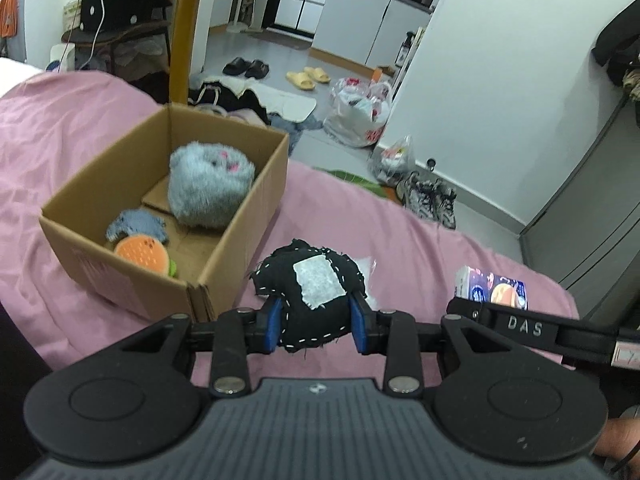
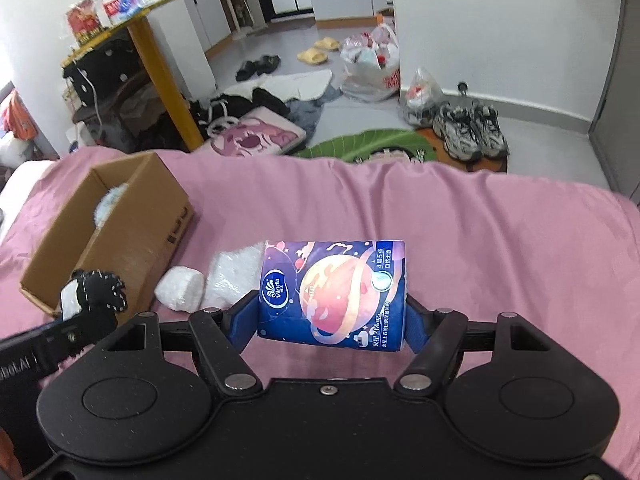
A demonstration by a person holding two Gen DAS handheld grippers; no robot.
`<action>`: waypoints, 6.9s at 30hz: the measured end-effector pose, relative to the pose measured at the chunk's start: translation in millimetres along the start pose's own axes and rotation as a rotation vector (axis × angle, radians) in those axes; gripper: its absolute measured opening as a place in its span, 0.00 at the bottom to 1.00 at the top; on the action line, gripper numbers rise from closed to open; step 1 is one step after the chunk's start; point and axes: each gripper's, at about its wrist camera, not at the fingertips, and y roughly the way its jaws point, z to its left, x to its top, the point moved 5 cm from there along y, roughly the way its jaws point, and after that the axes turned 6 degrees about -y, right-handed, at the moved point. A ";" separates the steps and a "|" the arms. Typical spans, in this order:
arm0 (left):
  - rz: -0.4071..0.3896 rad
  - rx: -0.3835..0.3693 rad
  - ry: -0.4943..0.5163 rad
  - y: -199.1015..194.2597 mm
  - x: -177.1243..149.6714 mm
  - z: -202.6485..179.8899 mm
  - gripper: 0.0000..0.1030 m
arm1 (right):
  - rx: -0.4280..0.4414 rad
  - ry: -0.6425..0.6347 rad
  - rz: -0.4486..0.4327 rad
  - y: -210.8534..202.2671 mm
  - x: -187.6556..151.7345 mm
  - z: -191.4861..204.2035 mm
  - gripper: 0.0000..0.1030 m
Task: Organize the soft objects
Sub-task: 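Carry the black plush and tissue pack over the cardboard box with both grippers, then open the left gripper to drop the black plush while the right gripper drops the tissue pack, then move both grippers back to the white pouch and clear plastic bag, then close the right gripper on the clear plastic bag while the left gripper closes on the white pouch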
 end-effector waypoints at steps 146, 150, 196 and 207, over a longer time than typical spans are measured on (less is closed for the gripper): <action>-0.027 0.099 0.048 -45.9 118.5 65.6 1.00 | 0.110 -0.046 -0.190 -70.6 32.0 96.6 1.00; -0.014 0.101 0.070 -47.6 110.4 51.5 1.00 | 0.108 -0.033 -0.196 -75.5 28.9 82.3 1.00; -0.003 0.180 0.103 28.0 20.9 -13.0 0.58 | 0.244 0.268 -0.068 3.7 9.6 -2.1 0.85; 0.028 0.226 0.096 54.4 13.5 -19.4 0.52 | 0.302 0.343 0.004 38.0 5.1 -6.4 0.83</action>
